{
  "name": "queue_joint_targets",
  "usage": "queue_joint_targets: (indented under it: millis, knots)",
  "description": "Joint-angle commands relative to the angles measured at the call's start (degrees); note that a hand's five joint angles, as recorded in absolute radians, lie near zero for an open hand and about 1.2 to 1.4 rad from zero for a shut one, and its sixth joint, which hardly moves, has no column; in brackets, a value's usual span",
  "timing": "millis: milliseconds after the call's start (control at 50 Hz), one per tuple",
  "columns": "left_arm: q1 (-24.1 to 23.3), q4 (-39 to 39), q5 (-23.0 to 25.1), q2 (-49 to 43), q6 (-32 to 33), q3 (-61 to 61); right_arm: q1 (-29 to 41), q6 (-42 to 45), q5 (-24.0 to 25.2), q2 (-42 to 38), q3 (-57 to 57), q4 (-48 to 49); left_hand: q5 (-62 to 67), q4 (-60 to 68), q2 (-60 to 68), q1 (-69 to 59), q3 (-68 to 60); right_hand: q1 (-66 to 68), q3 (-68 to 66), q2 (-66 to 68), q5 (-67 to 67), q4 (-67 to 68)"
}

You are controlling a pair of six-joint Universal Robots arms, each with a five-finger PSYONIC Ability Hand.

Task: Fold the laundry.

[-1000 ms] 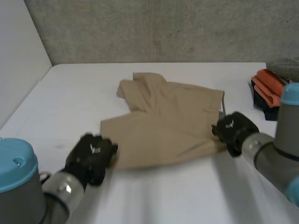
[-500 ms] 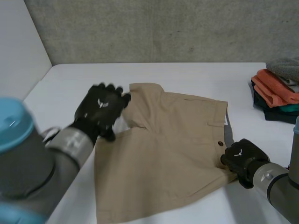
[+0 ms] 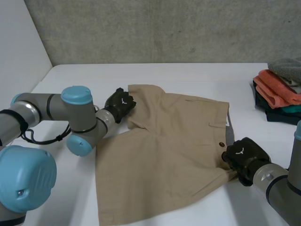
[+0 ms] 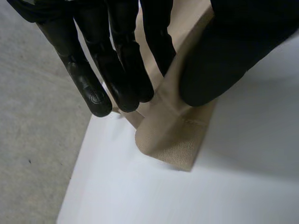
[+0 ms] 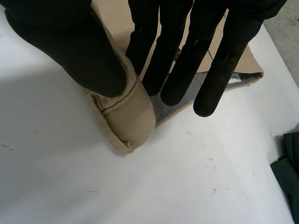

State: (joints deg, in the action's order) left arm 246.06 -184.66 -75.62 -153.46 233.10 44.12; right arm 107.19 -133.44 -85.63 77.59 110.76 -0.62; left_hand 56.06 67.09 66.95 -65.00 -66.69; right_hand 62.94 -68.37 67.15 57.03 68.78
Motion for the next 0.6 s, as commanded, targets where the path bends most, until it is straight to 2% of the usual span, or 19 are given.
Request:
queue_joint_targets:
  millis: [20,100,260,380,420,520,600]
  knots:
    - [-0.8,0.0,-10.8,9.5,-4.6,8.8,0.0,-0.4,-0.1,0.0,-0.1,0.4,13.9,12.9,13.1,-15.0,-13.3,17.1,-11.6,12.9,13.0,11.2]
    - [-0.7,-0.5,-13.3,14.6,-8.3,14.8,0.1,-0.5,0.0,0.0,0.1,0.4,13.9,12.9,13.1,-15.0,-13.3,17.1,-11.6,12.9,13.0,11.2]
    - [-1.0,-0.8,-15.1,15.9,-9.4,23.5,0.1,-0.6,0.0,0.1,0.2,0.3,13.9,12.9,13.1,-15.0,-13.3,17.1,-11.6,12.9,13.0,11.2]
    - [-1.2,-0.9,-18.5,17.4,-11.8,24.3,0.3,-2.3,-0.1,0.1,0.0,0.3,-22.7,-23.7,-23.6,21.6,23.3,17.1,-11.6,12.9,13.0,11.2]
    - [-1.3,-0.8,-18.5,19.8,-14.1,24.8,0.2,-3.5,0.0,0.2,-0.3,0.3,-25.7,-26.8,-26.6,24.7,26.4,17.1,-11.6,12.9,13.0,11.2]
    - [-1.5,0.1,-18.4,29.2,-25.8,28.5,-0.1,-4.4,0.2,0.7,-0.5,0.3,-31.6,-32.6,-32.5,30.6,32.2,17.1,-11.6,12.9,13.0,11.2]
    - [-1.4,3.0,-18.0,36.9,-32.1,34.0,-0.1,-6.0,0.1,1.0,-1.1,0.3,-34.5,-35.5,-35.4,33.4,35.1,17.1,-11.6,12.9,13.0,11.2]
